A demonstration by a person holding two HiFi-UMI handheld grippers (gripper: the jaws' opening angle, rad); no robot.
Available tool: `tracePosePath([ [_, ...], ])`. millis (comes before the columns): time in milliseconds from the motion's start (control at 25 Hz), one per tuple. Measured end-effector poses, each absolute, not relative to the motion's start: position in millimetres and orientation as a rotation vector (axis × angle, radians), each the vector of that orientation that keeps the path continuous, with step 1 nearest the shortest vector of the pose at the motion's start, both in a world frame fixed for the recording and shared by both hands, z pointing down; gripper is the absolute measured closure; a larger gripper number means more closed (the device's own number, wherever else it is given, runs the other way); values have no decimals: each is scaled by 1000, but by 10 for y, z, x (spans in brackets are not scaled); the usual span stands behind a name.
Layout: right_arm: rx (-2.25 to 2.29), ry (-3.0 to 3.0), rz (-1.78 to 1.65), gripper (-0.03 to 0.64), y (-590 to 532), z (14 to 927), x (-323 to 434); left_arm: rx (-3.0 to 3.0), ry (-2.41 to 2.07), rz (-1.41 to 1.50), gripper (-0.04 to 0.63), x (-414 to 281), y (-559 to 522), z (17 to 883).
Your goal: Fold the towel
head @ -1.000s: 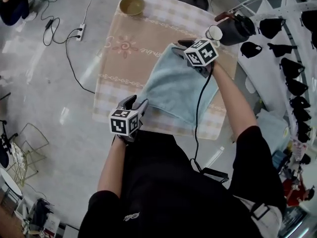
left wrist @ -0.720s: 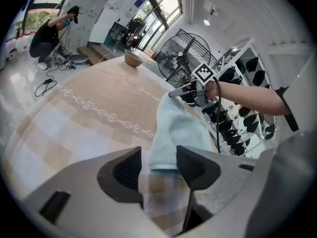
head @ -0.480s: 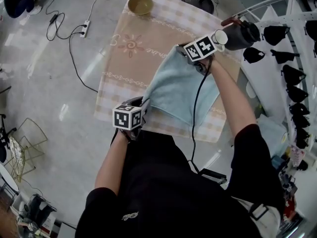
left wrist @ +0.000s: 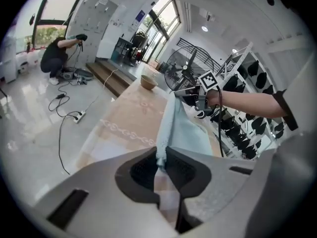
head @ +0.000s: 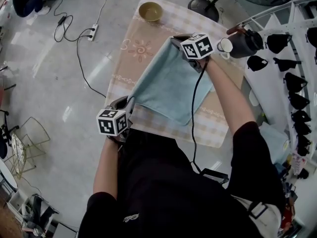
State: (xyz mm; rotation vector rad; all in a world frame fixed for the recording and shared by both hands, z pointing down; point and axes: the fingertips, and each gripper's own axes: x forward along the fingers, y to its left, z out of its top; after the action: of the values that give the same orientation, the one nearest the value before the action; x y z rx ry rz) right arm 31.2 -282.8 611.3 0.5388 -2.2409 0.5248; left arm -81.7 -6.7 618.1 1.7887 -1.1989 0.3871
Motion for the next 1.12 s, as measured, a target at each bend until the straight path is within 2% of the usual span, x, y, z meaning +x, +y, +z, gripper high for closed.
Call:
tracePosePath([
  [200,516,-2315,496,589,-2855,5930,-1,1842,-1272,438,554,-933,-45,5953],
  [400,503,-2353,475,588,-2872,5795,127,1939,-1199,476,554,-560,0,5778],
  [800,637,-2439,420,589,-2675,5671,1234,2121,-797,472,554,697,188,5589],
  [1120,802,-2432,464,588,-2314,5775,2154,2209,-519,612,554,1392,438,5644],
])
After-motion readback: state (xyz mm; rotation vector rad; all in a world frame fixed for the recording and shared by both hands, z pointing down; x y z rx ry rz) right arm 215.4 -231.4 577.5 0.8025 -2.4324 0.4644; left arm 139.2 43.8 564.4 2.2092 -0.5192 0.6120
